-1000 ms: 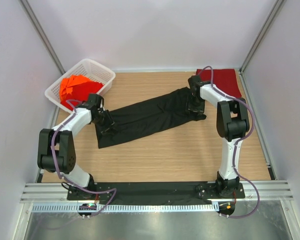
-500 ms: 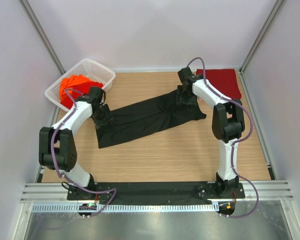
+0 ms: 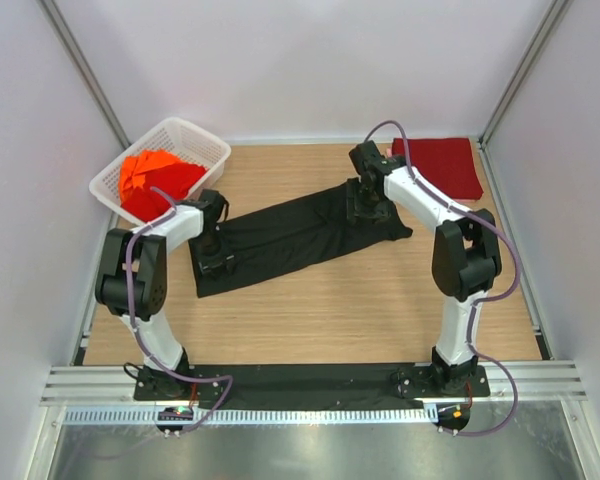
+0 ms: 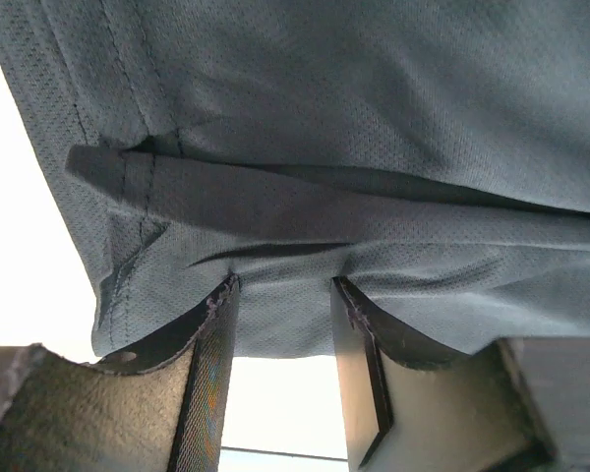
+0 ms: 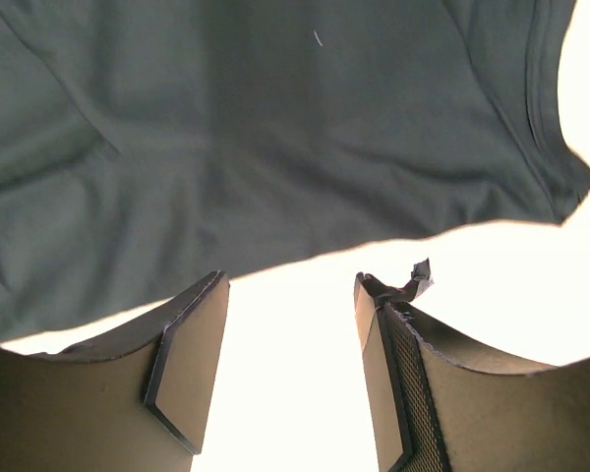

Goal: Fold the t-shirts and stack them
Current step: Fold the tshirt

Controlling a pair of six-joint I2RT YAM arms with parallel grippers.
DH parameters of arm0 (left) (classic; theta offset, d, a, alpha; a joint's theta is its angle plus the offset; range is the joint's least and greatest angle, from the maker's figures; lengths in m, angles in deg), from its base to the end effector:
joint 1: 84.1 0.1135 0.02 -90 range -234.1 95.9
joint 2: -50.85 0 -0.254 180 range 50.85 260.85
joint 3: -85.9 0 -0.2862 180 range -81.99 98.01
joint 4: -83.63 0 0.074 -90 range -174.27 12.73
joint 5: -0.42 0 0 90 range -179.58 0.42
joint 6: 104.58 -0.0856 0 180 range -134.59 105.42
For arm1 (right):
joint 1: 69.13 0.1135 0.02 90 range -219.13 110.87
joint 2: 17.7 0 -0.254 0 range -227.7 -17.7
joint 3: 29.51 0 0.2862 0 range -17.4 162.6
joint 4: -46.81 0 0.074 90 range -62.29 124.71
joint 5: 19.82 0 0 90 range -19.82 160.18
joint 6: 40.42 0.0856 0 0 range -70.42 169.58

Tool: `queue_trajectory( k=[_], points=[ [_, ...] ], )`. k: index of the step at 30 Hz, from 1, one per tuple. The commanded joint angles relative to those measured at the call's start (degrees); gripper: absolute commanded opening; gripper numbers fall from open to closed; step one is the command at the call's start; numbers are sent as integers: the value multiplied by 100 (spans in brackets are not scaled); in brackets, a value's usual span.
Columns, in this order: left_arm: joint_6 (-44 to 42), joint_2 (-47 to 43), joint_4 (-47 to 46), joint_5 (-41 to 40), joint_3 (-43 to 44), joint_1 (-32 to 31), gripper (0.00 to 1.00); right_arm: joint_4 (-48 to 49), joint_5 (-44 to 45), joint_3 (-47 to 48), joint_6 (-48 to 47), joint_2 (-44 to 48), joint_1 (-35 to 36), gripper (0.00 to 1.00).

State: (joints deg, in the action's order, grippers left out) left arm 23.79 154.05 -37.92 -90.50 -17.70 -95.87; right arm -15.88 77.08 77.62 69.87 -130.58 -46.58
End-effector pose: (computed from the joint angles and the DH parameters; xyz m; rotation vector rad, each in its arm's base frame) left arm 0.3397 -0.0694 0.0727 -0.7048 2.9772 -0.0315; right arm 0.4306 0.1677 0.1710 -0.0227 2.7479 0.0369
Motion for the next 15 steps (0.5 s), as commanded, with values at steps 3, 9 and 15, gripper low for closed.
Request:
queue_trajectory(
  k=[3, 9, 15],
  points=[
    [574, 131, -301, 275, -847, -395, 44, 145, 57, -694, 62, 837, 4, 61],
    [979, -256, -223, 514, -1226, -1151, 45, 102, 268, -994, 124, 987, -4, 61],
    [1374, -932, -38, 699, -1462, -1732, 46, 216, 356, -469, 422, 645, -13, 62]
  ],
)
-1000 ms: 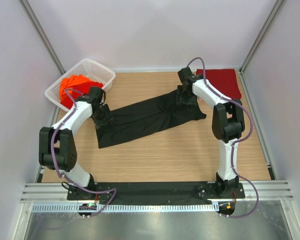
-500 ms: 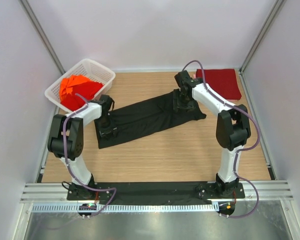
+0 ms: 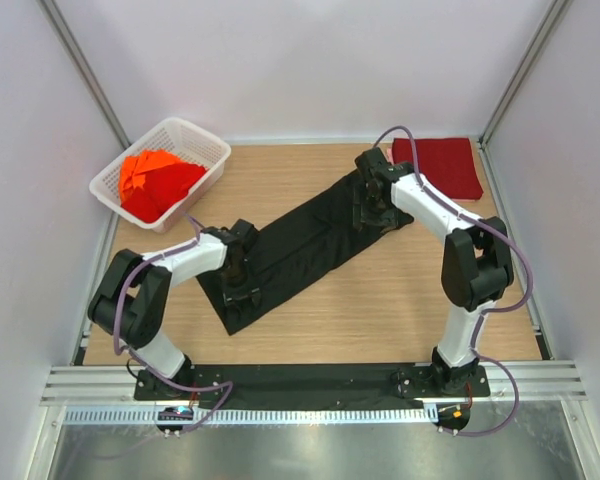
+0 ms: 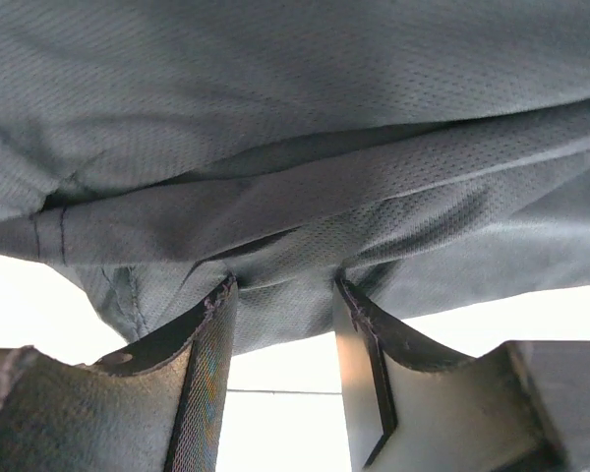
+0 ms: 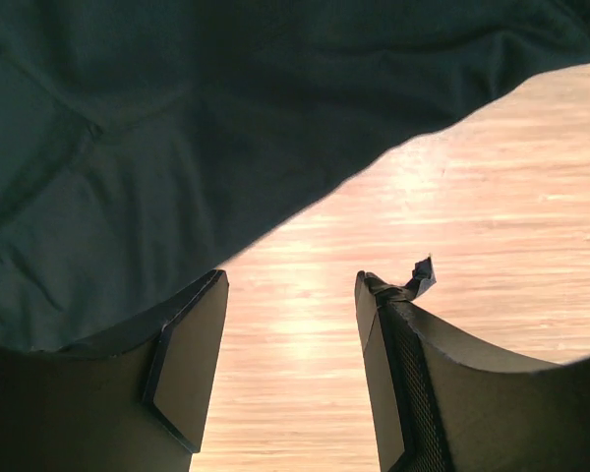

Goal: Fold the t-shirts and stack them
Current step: Fold the tshirt

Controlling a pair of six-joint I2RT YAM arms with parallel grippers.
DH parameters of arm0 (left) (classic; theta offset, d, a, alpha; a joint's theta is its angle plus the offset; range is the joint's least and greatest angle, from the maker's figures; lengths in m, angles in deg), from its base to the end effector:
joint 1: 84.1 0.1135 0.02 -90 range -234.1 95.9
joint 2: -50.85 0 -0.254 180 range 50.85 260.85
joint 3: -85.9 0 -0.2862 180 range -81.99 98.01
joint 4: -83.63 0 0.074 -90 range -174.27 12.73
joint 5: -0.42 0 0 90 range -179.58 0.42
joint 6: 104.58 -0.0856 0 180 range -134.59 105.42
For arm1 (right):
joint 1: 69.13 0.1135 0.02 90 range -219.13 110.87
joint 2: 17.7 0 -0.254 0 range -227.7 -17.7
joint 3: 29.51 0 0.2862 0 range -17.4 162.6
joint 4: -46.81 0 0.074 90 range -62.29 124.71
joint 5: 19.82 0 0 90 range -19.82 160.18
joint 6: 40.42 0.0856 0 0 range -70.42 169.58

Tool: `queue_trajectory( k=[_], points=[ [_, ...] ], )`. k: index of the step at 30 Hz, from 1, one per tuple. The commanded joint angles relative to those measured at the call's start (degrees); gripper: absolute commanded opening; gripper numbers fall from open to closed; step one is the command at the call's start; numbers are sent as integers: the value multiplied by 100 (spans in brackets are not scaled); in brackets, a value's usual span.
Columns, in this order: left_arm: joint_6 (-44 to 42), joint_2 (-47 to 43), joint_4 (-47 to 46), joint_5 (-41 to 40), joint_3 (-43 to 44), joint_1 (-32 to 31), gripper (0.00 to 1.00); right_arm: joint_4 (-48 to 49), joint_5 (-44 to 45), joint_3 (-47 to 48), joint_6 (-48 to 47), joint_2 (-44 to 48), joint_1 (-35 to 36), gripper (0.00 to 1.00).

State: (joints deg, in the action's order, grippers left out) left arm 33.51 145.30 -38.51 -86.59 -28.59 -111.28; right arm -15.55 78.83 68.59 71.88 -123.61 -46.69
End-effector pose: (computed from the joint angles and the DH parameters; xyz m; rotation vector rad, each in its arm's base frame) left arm 0.2640 -0.1406 0.0690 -0.5652 3.0755 -0.1180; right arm 0.3996 0.1511 0.1697 0.0332 2.7651 -0.0094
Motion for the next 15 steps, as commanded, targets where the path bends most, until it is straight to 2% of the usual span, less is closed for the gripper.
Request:
queue_trajectory(
  k=[1, 6, 9, 10, 13, 15],
  points=[
    [446, -259, 21, 447, -427, -209, 45, 192, 190, 540, 239, -253, -2, 62],
    [587, -840, 231, 545, -516, -437, 46, 210, 243, 1261, 327, -957, 6, 62],
    [456, -1209, 555, 379, -140, -446, 50, 218, 234, 1560, 379, -1361, 15, 62],
    [394, -1323, 635, 300, -16, -455, 57, 262, 234, 1604, 397, -1449, 6, 62],
    [87, -1649, 917, -60, 580, -446, 69, 420, 225, 1640, 450, -1670, 15, 62],
    [-54, -1755, 1066, -236, 916, -446, 70, 482, 260, 1640, 441, -1828, 15, 62]
  ],
)
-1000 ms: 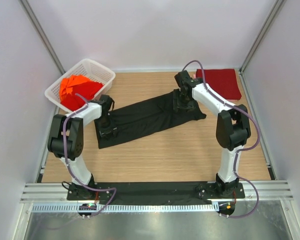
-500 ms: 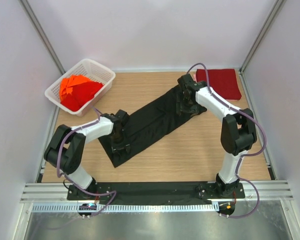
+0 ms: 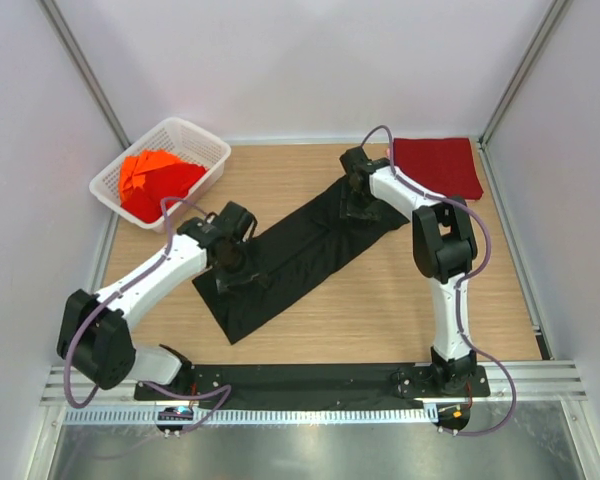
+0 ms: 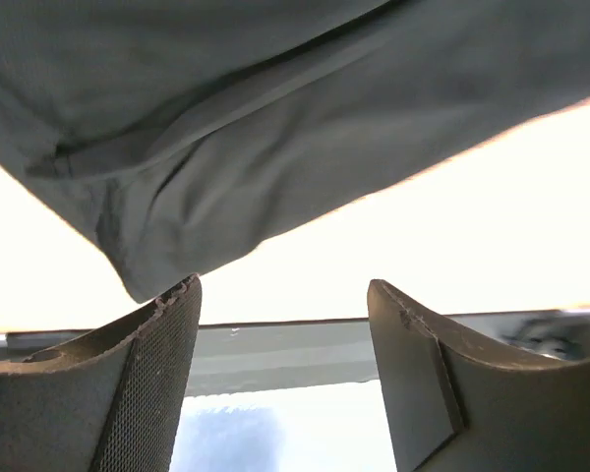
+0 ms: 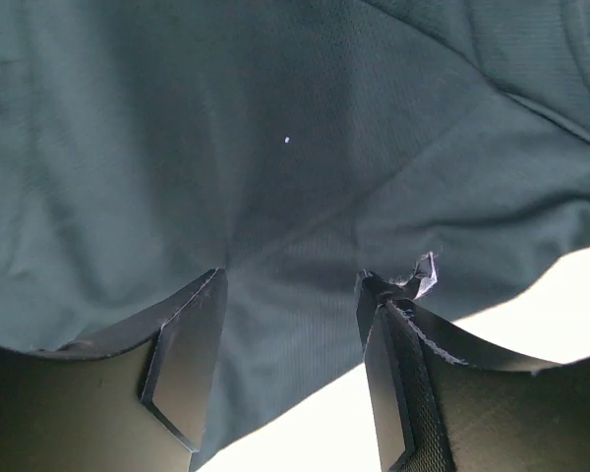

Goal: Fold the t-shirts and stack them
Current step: Fold the tshirt

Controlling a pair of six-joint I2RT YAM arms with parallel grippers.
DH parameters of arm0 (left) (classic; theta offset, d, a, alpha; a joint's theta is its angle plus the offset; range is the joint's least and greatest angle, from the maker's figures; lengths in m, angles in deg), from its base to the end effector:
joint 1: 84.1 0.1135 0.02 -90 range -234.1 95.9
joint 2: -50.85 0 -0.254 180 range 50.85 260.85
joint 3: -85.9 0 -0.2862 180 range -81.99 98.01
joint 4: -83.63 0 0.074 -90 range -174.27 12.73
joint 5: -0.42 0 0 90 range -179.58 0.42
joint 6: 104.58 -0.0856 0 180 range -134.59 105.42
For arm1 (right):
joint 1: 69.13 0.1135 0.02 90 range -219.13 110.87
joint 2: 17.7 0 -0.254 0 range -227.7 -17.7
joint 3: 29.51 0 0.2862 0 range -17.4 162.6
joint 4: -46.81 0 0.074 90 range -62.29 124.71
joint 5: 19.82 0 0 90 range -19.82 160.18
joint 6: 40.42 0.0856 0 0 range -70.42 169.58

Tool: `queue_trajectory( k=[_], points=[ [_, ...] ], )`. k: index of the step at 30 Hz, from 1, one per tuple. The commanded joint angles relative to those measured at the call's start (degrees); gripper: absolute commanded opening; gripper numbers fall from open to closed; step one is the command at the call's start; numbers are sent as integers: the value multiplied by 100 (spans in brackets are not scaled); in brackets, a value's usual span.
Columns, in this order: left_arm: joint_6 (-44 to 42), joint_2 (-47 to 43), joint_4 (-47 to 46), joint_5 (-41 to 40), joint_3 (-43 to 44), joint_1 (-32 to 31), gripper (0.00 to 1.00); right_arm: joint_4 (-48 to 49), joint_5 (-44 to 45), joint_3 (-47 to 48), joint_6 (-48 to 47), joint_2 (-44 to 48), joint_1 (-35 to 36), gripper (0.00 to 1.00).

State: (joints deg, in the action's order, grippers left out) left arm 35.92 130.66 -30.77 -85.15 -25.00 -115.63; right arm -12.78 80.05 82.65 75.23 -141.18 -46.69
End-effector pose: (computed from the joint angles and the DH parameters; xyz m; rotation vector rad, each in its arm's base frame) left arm 0.2471 -0.1594 0.1555 -0.4798 2.9561 -0.3233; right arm 0.4608 0.1744 0.1196 0.1177 2.7659 -0.0286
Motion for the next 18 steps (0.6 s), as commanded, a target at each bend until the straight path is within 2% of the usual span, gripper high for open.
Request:
queue_trajectory(
  k=[1, 7, 10, 13, 14, 17, 18],
  points=[
    [-417, -308, 424, -407, 881, -11, 70, 300, 156, 234, 90, -106, 24, 62],
    [-647, -623, 610, -820, 1464, -2, 69, 976, 349, 365, -358, -720, 94, 62],
    [-603, -931, 557, -882, 1341, -11, 68, 996, 393, 1076, -631, -1423, 120, 62],
    [-419, -1229, 574, -882, 1043, -11, 68, 1031, 192, 2226, -833, -2177, 208, 62],
    [-357, -1292, 644, -839, 1007, -2, 68, 978, 139, 2917, -894, -2354, 252, 62],
    [-339, -1634, 829, -969, 1015, 6, 68, 566, 234, 4254, -1071, -2786, 393, 62],
    [-348, -1714, 925, -1040, 1068, 6, 68, 530, 261, 4399, -1001, -2743, 402, 62]
  ],
)
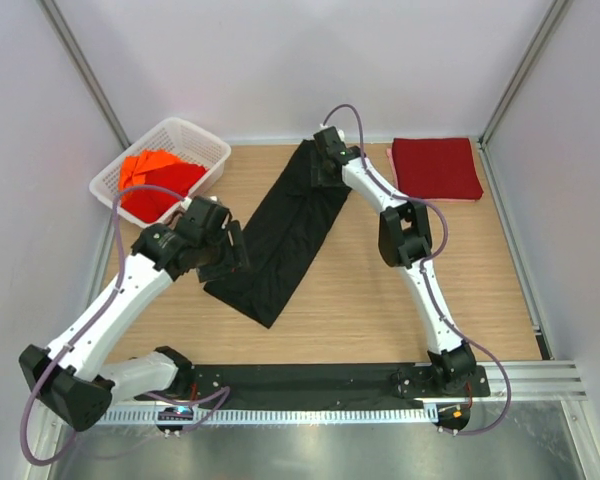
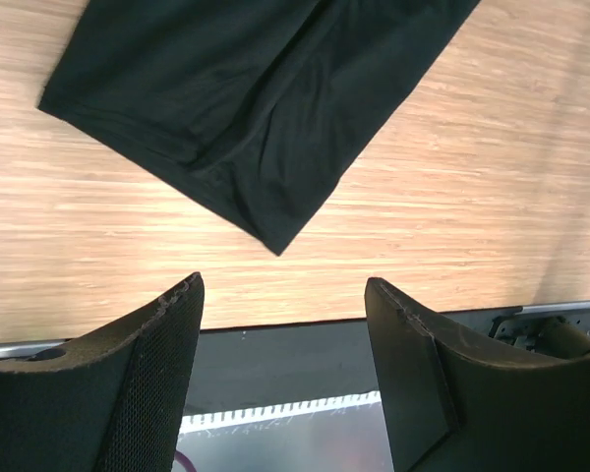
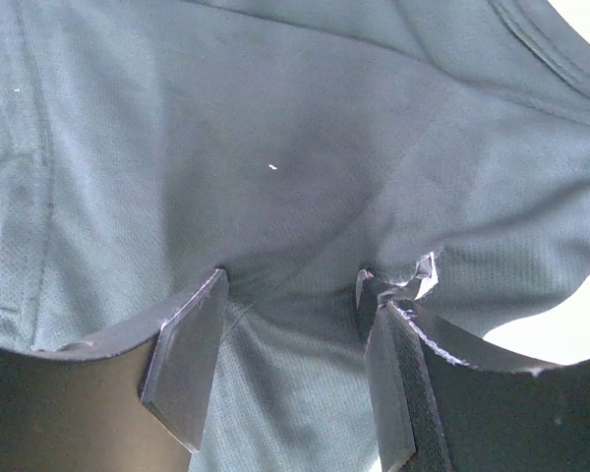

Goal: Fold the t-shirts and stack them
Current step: Fold the tshirt

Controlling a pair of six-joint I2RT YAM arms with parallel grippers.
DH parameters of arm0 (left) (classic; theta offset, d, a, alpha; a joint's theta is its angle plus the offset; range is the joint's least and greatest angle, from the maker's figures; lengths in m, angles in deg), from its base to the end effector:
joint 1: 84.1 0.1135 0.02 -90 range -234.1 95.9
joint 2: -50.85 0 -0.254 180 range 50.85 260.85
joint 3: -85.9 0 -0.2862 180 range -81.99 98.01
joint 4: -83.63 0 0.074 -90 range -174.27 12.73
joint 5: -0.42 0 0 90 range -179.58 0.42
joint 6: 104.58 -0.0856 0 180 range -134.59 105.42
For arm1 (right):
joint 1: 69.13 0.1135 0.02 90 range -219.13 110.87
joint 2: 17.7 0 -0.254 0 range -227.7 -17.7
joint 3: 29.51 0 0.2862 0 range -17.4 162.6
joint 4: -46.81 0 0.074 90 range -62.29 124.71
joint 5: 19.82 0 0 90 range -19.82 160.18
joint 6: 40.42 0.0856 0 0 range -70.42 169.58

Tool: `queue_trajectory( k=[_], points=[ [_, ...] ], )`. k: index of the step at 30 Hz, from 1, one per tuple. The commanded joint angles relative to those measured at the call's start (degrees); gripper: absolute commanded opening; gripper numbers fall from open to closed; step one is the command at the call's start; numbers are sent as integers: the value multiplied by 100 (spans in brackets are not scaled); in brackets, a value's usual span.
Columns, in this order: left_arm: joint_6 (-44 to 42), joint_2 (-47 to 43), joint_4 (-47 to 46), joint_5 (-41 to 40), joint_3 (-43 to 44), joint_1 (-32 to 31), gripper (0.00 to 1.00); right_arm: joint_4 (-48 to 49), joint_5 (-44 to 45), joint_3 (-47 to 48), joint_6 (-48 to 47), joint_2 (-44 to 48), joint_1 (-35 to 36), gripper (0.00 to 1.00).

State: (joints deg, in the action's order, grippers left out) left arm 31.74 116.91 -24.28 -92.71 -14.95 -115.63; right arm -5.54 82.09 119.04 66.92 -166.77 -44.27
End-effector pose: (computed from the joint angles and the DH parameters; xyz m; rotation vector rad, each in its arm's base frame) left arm 0.2393 -0.1413 0.2738 -0.3621 2.6333 -0.4066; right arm 0.5693 0.2443 0.1157 -0.0755 2.4654 0.0582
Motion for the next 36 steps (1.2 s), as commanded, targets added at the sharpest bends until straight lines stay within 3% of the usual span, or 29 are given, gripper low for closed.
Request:
queue_trajectory(
  k=[1, 5, 9, 12, 15, 17, 18, 19, 20, 27, 36],
  points=[
    [70, -427, 312, -354, 150, 6, 68, -150, 75, 778, -83, -70, 185, 62],
    [78, -892, 303, -609, 274, 6, 68, -280, 58, 287, 304, 939, 300, 62],
    [70, -1165, 224, -767, 300, 24, 68, -1158, -205, -99, 340, 1617, 730, 62],
    [52, -1315, 163, -846, 327, 24, 69, -1266, -293, -1125, 322, 2370, 1230, 61],
    [26, -1464, 75, -899, 335, 24, 69, -934, -854, -2731, 515, 3120, 1810, 56],
    [17, -1526, 5, -890, 318, 33, 69, -792, -856, -3218, 638, 3419, 2309, 52],
    [26, -1552, -13, -873, 300, 33, 69, -635, -856, -3447, 673, 3516, 2452, 47],
    [26, -1605, -48, -821, 283, 33, 69, -564, -900, -3780, 717, 3665, 2592, 36],
    [60, -1657, -101, -785, 204, 24, 69, -467, -917, -3974, 822, 3710, 2872, 29],
    [386, -2018, -330, -557, -209, 33, 68, -501, -936, -3985, 946, 3324, 3709, 29],
    [702, -2870, 83, -679, -376, 33, 67, -185, -953, -4196, 990, 2814, 3886, 27]
  ],
)
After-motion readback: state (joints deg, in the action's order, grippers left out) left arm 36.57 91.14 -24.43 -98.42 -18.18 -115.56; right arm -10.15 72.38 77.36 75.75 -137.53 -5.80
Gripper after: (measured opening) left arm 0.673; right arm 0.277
